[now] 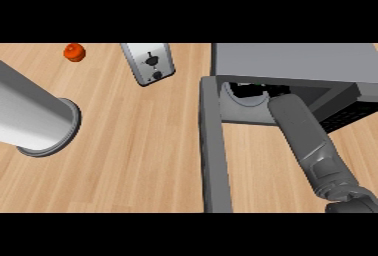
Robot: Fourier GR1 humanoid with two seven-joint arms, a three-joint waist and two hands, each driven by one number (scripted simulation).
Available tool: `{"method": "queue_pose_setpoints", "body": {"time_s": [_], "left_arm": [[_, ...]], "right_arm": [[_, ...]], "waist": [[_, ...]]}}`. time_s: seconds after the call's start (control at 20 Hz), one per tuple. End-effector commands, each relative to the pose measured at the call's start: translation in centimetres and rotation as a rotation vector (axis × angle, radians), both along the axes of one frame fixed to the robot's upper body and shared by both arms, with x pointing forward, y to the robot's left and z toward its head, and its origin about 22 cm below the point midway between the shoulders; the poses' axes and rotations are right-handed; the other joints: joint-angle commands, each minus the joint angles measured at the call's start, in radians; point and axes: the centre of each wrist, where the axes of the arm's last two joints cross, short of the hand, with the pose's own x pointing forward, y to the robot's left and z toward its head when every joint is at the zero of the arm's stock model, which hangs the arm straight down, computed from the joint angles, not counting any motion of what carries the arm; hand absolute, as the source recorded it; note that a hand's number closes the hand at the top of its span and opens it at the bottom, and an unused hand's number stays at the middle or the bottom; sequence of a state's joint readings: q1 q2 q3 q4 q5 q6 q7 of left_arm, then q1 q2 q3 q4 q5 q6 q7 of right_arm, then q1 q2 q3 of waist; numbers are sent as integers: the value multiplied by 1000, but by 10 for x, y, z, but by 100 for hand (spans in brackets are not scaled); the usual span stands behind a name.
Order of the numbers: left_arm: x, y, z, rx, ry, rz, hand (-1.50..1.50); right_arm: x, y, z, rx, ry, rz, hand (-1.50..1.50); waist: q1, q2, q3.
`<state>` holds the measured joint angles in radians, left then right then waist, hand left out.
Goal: Pick up the milk, place it into the microwave and close the microwave
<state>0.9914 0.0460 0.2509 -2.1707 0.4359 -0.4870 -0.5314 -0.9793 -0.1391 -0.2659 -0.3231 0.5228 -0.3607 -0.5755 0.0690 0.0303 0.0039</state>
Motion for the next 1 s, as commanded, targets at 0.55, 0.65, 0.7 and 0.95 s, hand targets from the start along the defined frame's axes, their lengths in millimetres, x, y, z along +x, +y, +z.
{"method": "queue_pose_setpoints", "body": {"time_s": [0.55, 0.65, 0.7, 0.95], "left_arm": [[32, 8, -2, 56, -19, -55, -150], [37, 15, -4, 71, -14, -70, -150], [34, 7, -8, 56, -10, -77, -150], [41, 5, -8, 61, -6, -107, -150]], "right_arm": [[1, -8, -6, -104, -58, -222, -150], [4, -19, 1, -82, -28, -172, -150], [1, -9, -7, -42, -24, -169, -150], [-1, 5, -12, 2, -10, -106, -150]], "waist": [[62, 30, 0], [47, 27, 0], [56, 25, 1], [47, 17, 1]]}}
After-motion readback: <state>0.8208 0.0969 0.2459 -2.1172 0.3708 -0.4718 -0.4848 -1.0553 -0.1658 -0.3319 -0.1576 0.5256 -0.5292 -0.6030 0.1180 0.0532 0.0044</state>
